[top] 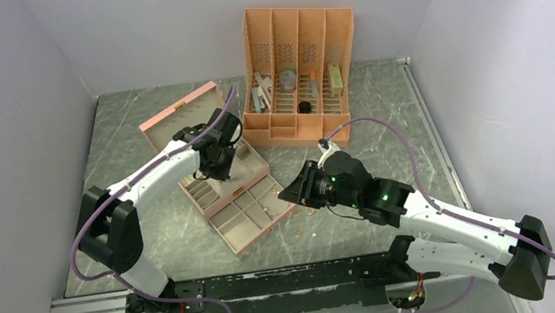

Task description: Organize the mixed jewelry

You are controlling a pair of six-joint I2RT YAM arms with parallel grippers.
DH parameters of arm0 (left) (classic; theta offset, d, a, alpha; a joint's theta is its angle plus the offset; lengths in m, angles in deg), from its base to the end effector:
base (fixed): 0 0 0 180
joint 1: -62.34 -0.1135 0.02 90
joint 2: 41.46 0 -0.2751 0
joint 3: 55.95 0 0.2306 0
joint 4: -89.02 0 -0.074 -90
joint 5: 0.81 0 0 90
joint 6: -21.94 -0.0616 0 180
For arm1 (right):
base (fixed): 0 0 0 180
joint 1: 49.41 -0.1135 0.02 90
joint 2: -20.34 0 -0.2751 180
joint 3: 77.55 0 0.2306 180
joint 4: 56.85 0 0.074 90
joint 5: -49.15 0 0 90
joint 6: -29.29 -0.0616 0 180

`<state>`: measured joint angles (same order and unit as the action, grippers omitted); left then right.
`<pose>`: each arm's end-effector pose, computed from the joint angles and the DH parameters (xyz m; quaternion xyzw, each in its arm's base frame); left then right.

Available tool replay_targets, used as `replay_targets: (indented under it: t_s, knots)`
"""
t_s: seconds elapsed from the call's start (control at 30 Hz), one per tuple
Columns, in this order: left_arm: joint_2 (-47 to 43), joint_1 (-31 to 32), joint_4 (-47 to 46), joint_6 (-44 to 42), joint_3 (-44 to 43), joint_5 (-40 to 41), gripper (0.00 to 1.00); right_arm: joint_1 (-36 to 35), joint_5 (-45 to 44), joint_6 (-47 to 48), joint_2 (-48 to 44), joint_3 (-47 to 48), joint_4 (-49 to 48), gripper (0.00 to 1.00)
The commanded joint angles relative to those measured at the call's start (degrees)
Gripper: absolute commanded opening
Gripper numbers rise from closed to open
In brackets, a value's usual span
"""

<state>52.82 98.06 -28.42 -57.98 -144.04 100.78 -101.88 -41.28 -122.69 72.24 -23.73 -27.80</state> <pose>0.2658 -0.1759 0.2378 0.1988 0.9576 0.0200 0.2076 0.1231 0.1594 0.2759 0.0727 0.8501 0.4368 0.2850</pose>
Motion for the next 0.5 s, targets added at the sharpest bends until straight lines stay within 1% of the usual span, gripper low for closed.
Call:
replay_targets:
  t_s: [0.0,0.23,0.47]
  knots:
    - [-1.3,0.0,-0.3,0.0,-0.3,0.0,0.19,0.3,-0.2,-0.5,-0.7,-0.6,-0.7,0.31]
    - [-4.3,0.0,-1.0,0.4,0.4,-0.9,0.2,0.3,-0.3,0.5,0.4,-0.3,-0.9,0.3]
    - [-9.3,0.0,-2.6,1.0,2.7,-0.9,0.26,0.3,-0.4,5.6,2.5,0.7,-1.7,0.31]
